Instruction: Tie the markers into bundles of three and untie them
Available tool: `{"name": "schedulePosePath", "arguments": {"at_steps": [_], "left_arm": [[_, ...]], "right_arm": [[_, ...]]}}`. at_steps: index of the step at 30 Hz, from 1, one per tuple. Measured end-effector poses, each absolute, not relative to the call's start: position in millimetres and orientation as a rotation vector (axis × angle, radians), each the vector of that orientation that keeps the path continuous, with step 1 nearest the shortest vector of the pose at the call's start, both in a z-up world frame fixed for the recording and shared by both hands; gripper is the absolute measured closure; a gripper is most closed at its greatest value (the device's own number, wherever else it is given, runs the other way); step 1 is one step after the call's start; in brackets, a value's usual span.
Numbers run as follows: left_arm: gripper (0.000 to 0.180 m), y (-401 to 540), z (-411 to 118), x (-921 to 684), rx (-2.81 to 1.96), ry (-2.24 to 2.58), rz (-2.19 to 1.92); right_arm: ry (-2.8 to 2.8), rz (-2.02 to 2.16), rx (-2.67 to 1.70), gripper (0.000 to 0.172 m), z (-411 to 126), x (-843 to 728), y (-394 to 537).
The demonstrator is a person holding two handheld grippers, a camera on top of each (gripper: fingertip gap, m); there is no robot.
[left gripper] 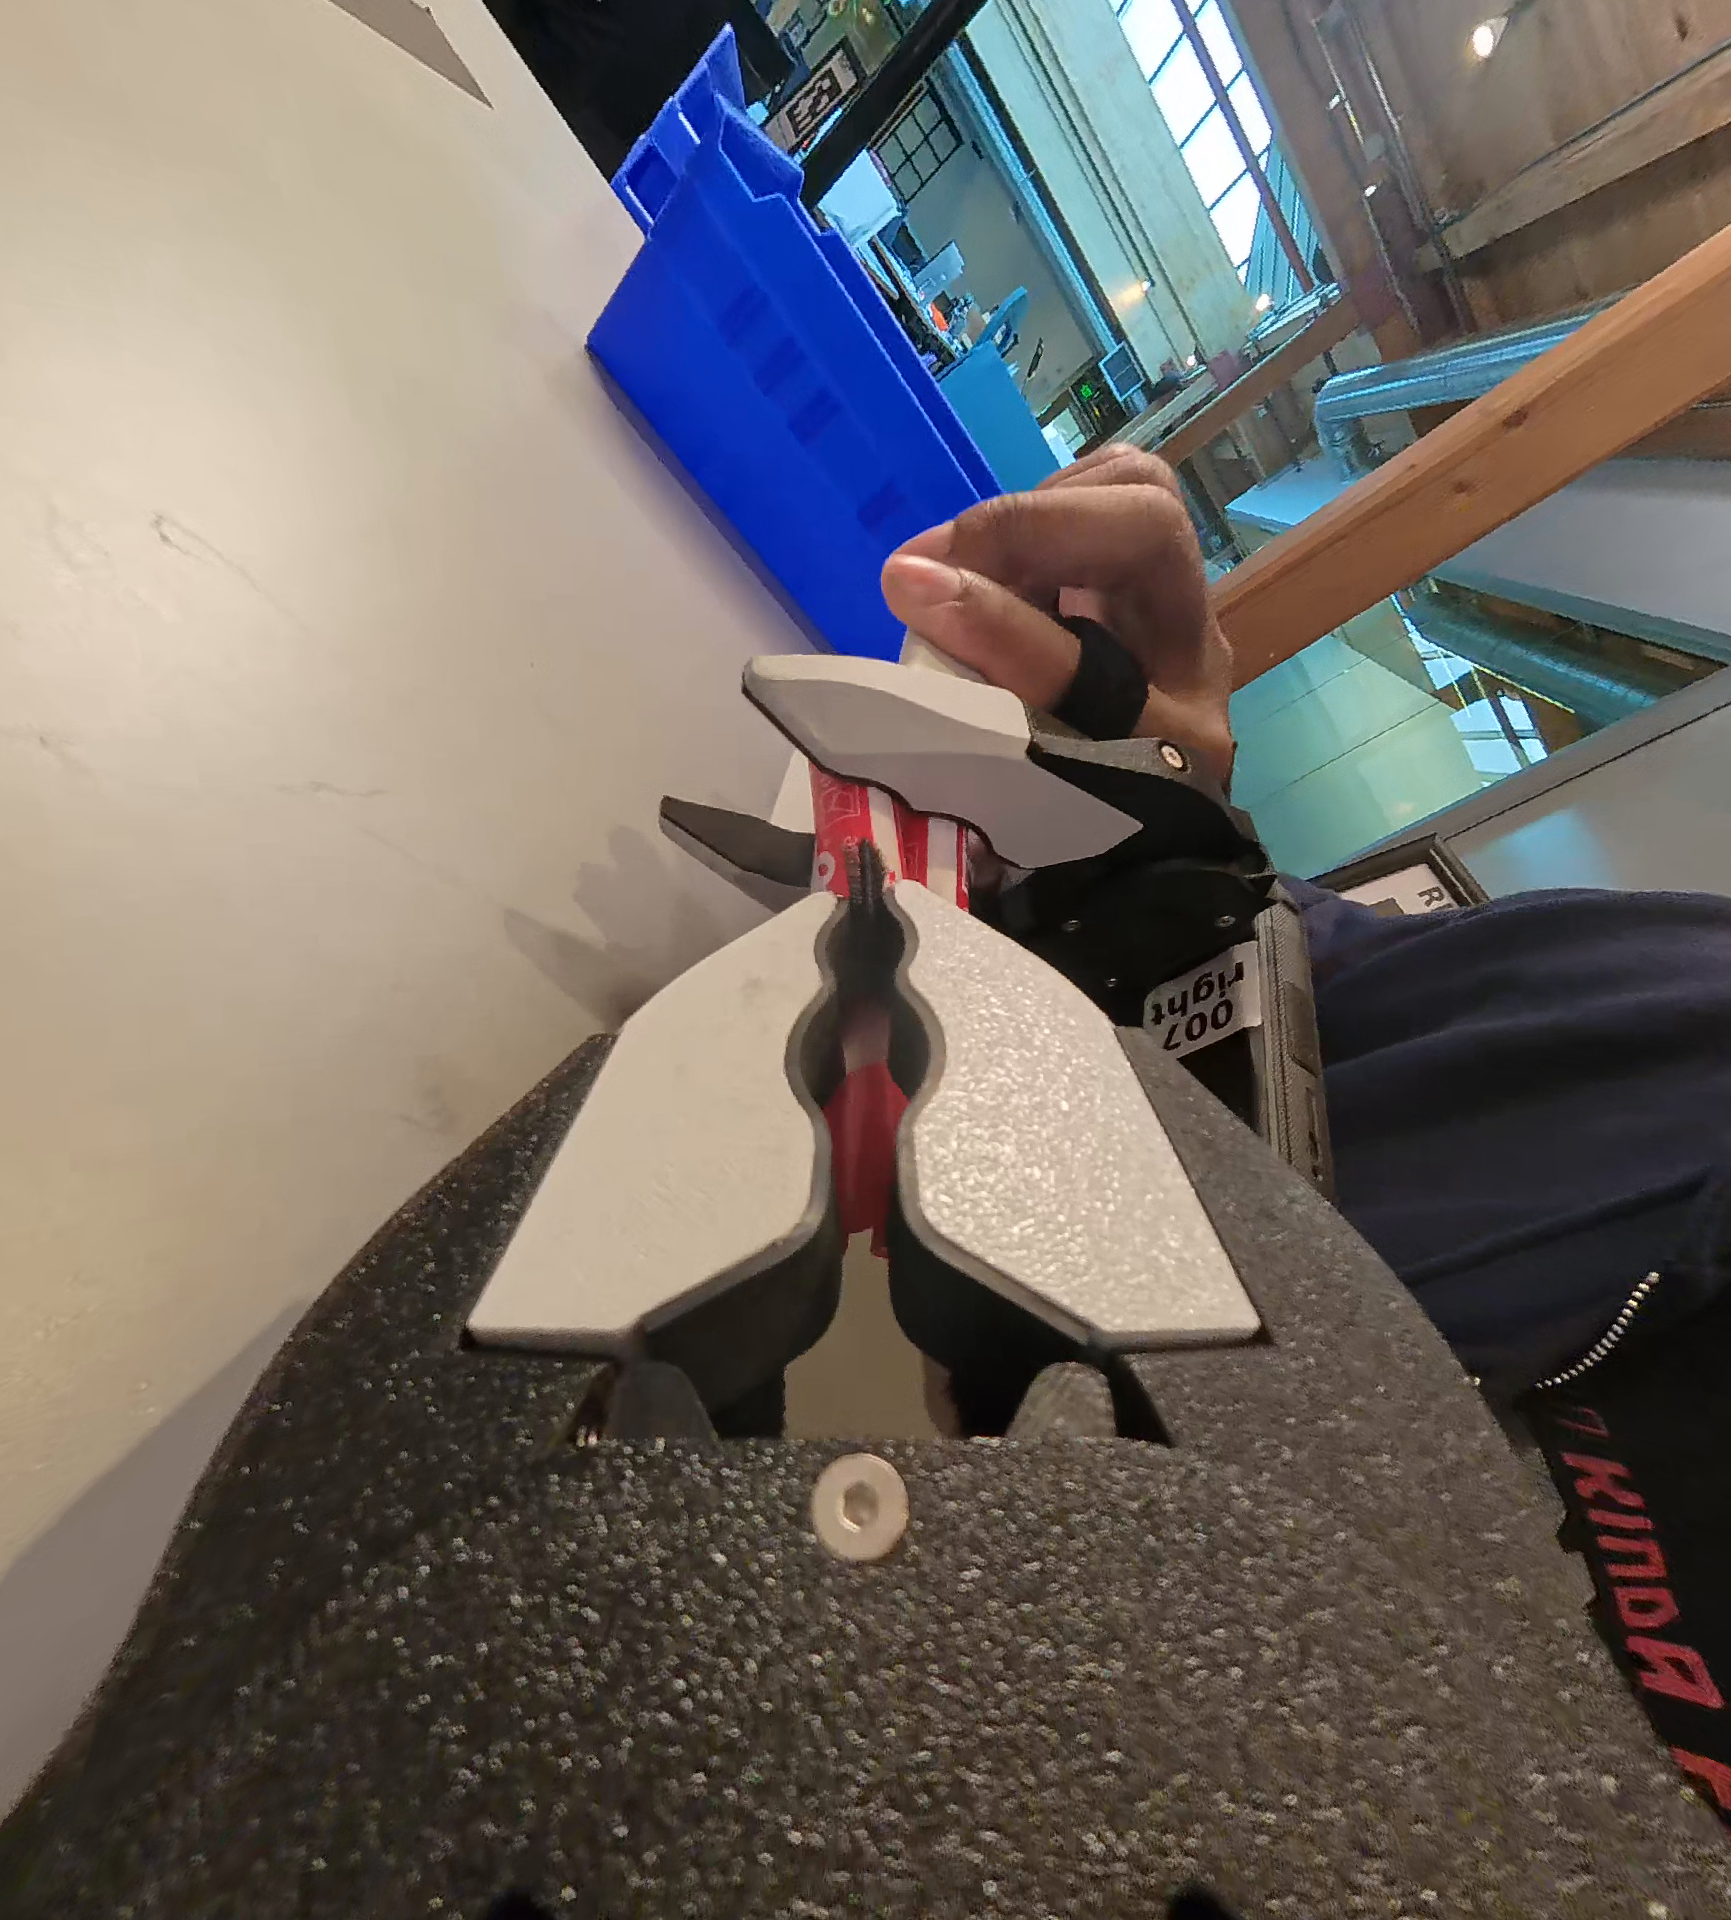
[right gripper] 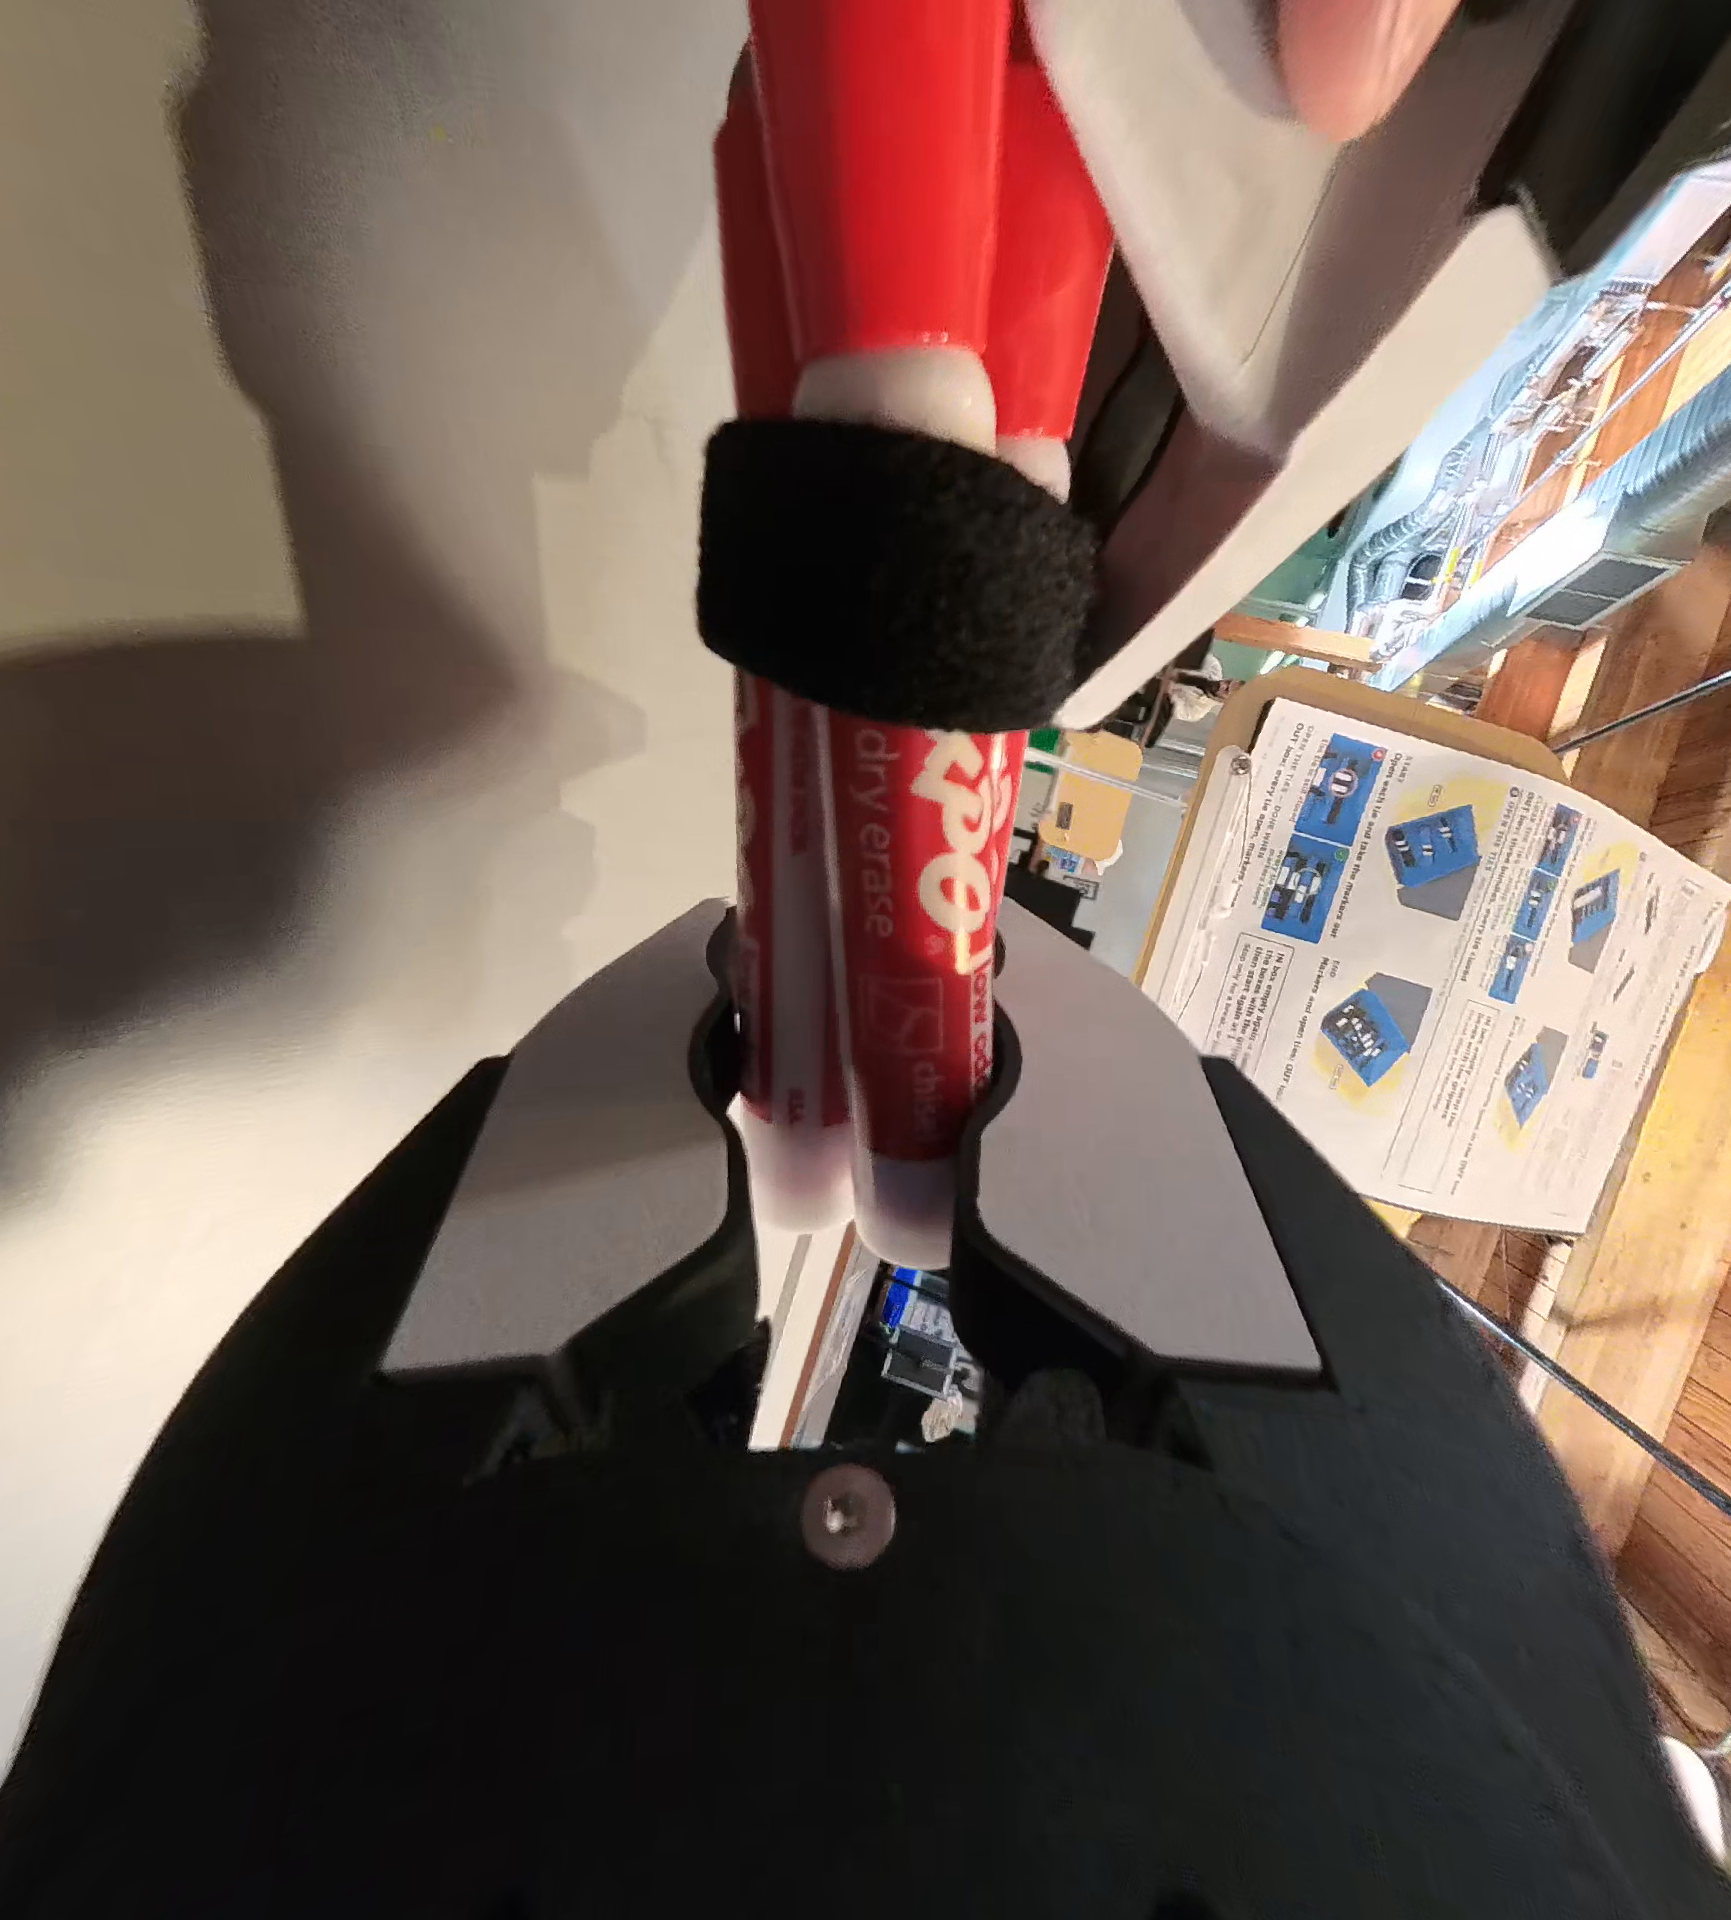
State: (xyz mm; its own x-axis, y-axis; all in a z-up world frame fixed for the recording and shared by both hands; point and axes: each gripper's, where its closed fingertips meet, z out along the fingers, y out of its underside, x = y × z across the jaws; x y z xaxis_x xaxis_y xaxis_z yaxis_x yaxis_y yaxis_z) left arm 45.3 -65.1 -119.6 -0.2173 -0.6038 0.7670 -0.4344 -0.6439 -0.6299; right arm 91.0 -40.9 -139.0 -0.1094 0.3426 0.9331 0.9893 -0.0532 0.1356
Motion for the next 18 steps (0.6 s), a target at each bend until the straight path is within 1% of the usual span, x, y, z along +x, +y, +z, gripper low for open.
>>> {"name": "schedulePosePath", "arguments": {"at_steps": [10, 18], "left_arm": [[0.176, -61.3, -109.3, 44.8, -1.790, 1.233, -2.042], [0.177, -62.2, -103.0, 43.4, -1.706, 1.269, -2.034]], "right_arm": [[-1.438, -1.214, -1.396, 0.125, -119.7, 94.7, -37.5], [-1.349, -1.266, -1.449, 0.125, -112.9, 123.6, -38.9]]}}
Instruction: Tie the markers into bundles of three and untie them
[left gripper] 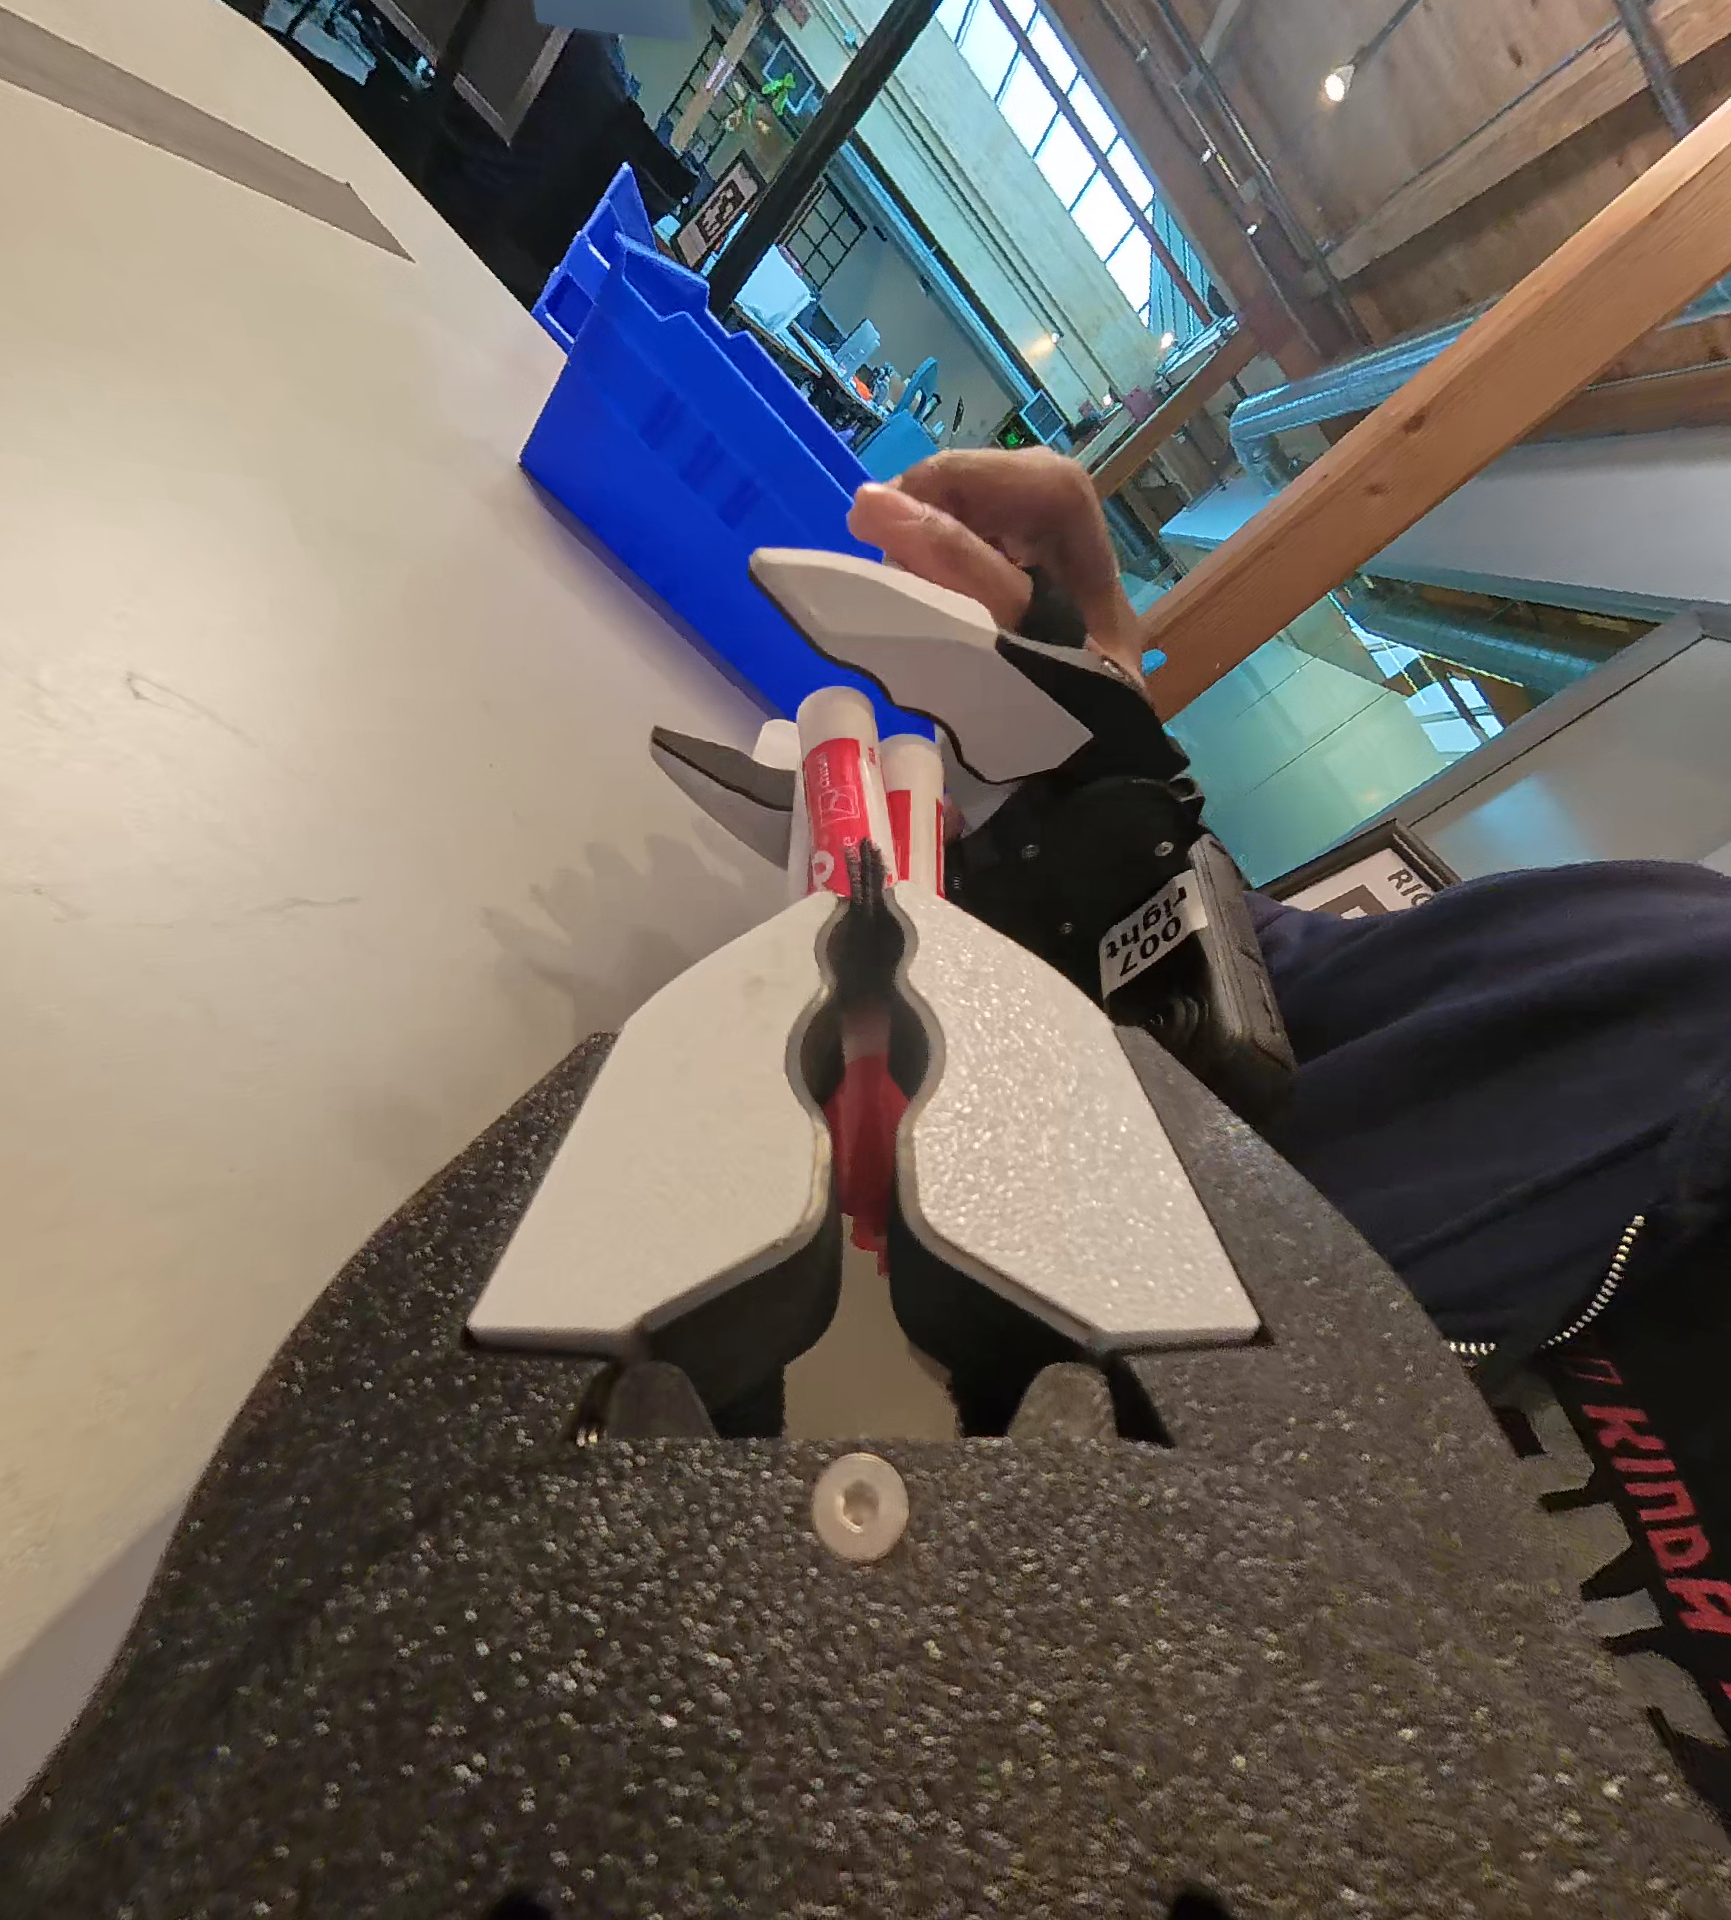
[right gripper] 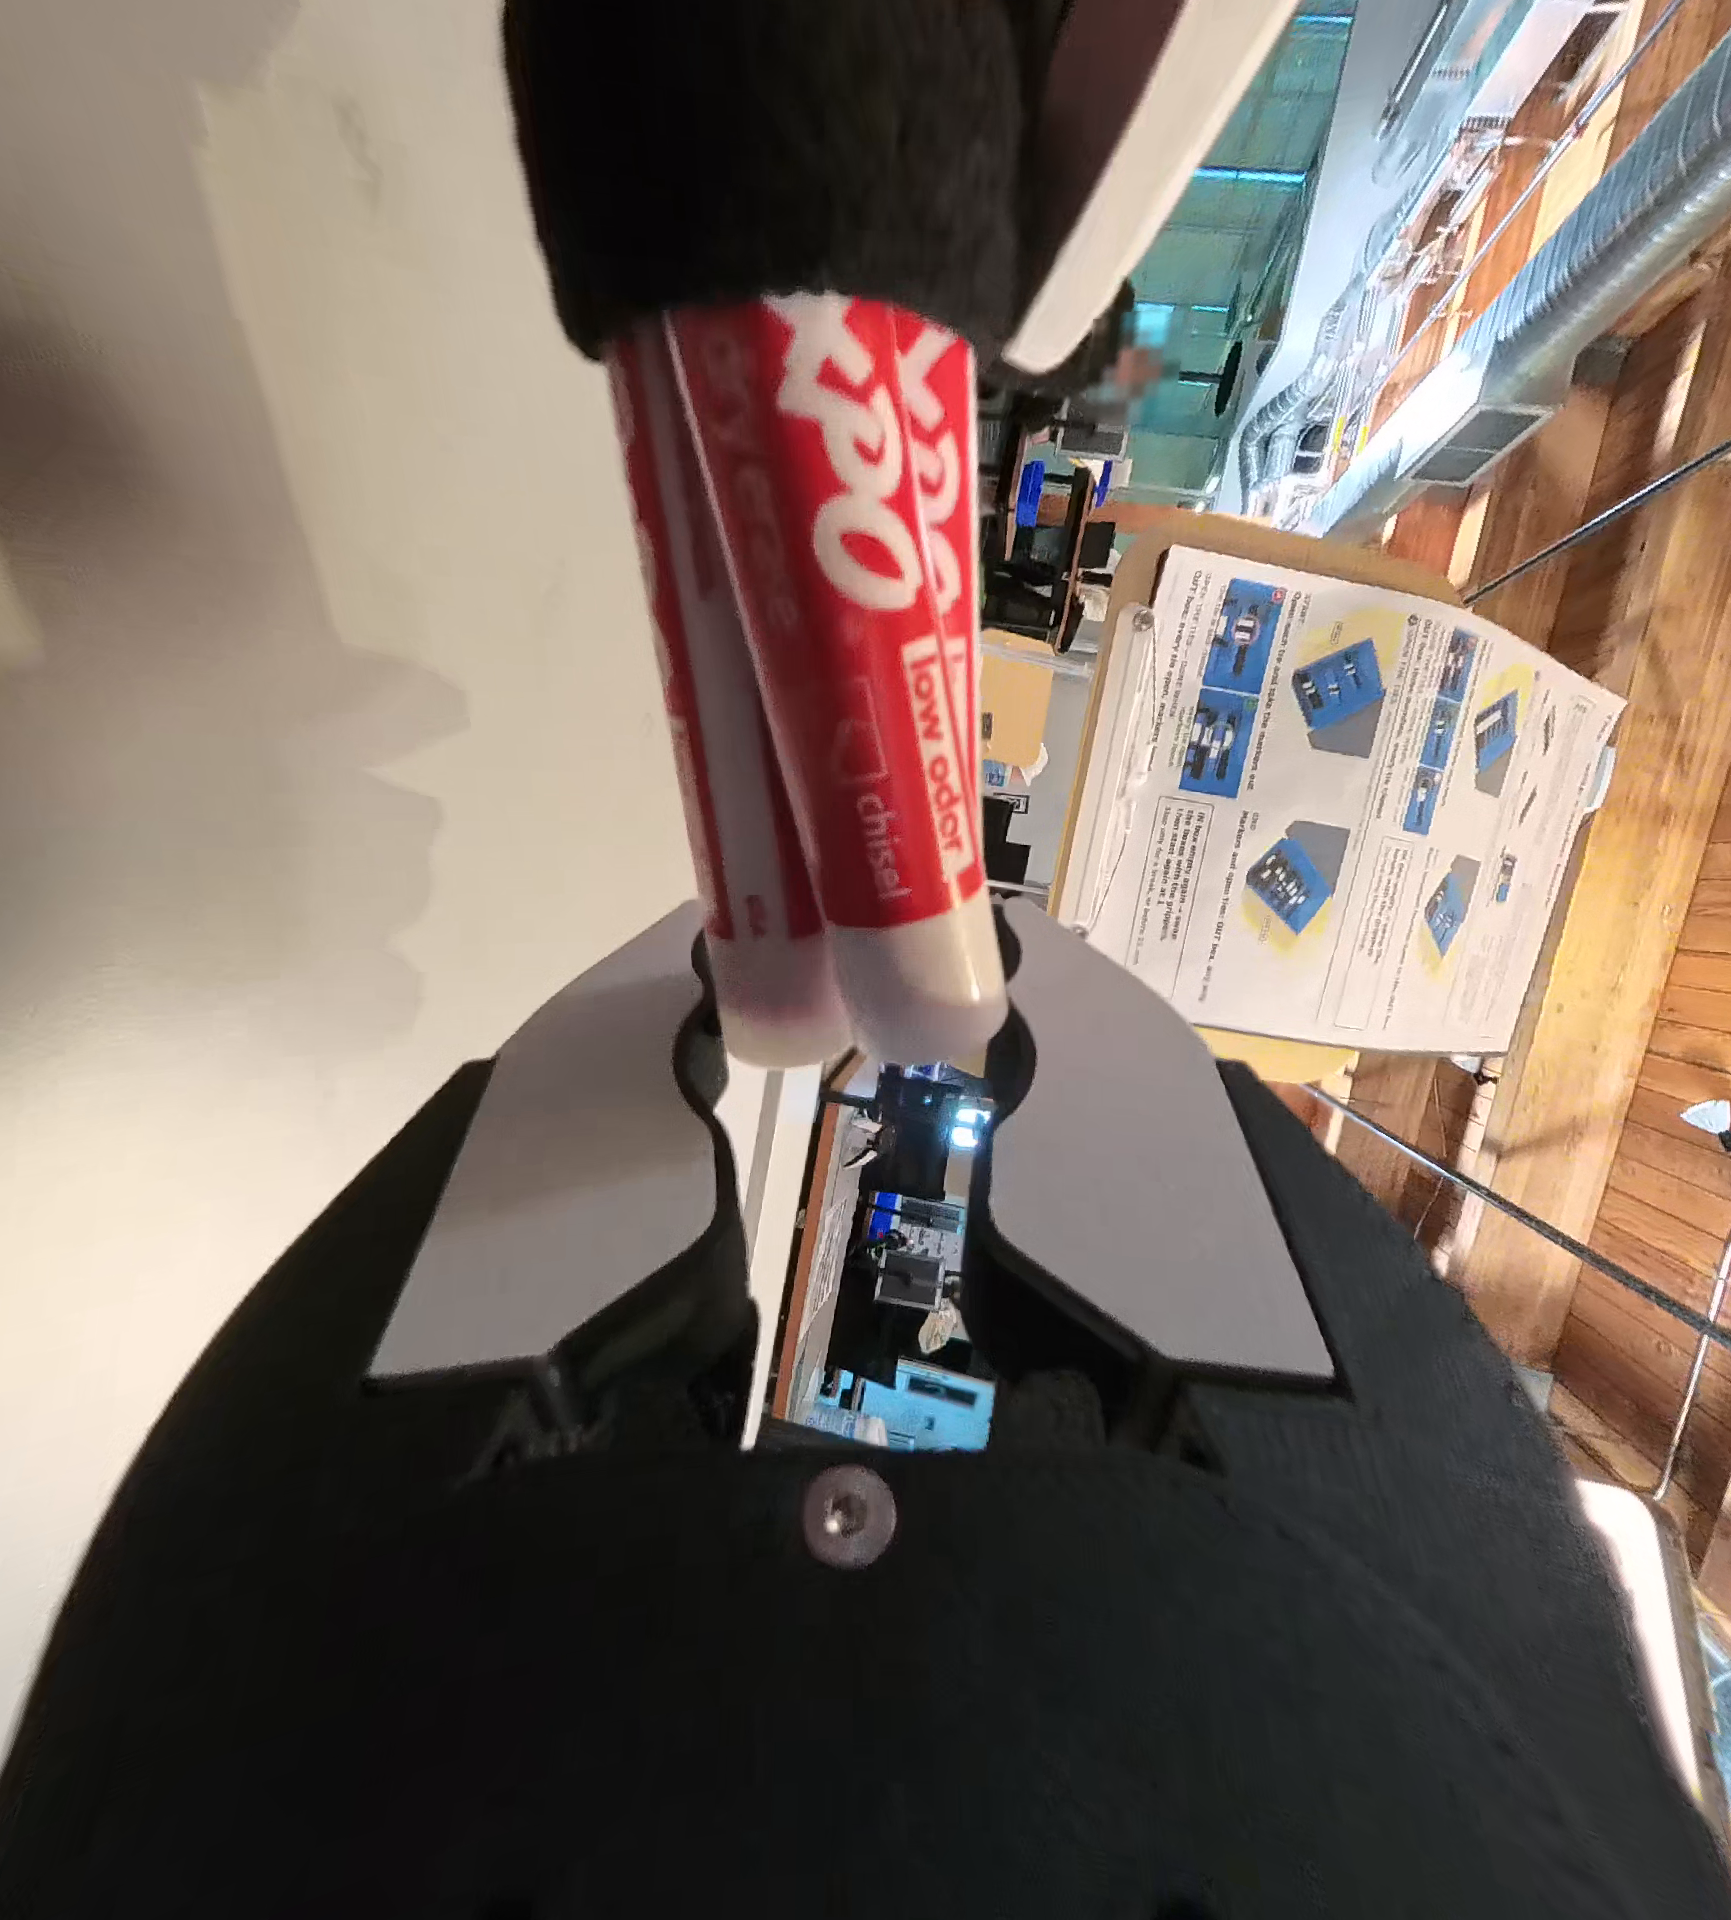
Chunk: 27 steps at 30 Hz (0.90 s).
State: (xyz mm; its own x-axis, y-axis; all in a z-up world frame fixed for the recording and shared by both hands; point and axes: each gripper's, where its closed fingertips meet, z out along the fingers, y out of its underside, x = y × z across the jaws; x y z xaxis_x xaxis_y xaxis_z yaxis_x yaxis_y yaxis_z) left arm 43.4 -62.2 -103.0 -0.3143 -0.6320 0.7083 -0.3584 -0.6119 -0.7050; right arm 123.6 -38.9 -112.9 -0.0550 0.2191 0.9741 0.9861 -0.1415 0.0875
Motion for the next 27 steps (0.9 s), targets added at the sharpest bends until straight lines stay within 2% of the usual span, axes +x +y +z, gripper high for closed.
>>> {"name": "schedulePosePath", "arguments": {"at_steps": [16, 22, 27], "left_arm": [[0.177, -64.8, -107.1, 45.0, -1.712, 1.304, -1.952], [0.177, -60.3, -101.9, 45.2, -1.706, 1.235, -2.011], [0.177, -59.5, -97.7, 44.6, -1.653, 1.250, -1.983]], "right_arm": [[-1.333, -1.239, -1.393, 0.145, -122.6, 113.3, -34.9], [-1.299, -1.154, -1.438, 0.142, -122.1, 114.4, -34.4], [-1.266, -1.056, -1.538, 0.132, -127.0, 124.4, -36.8]]}}
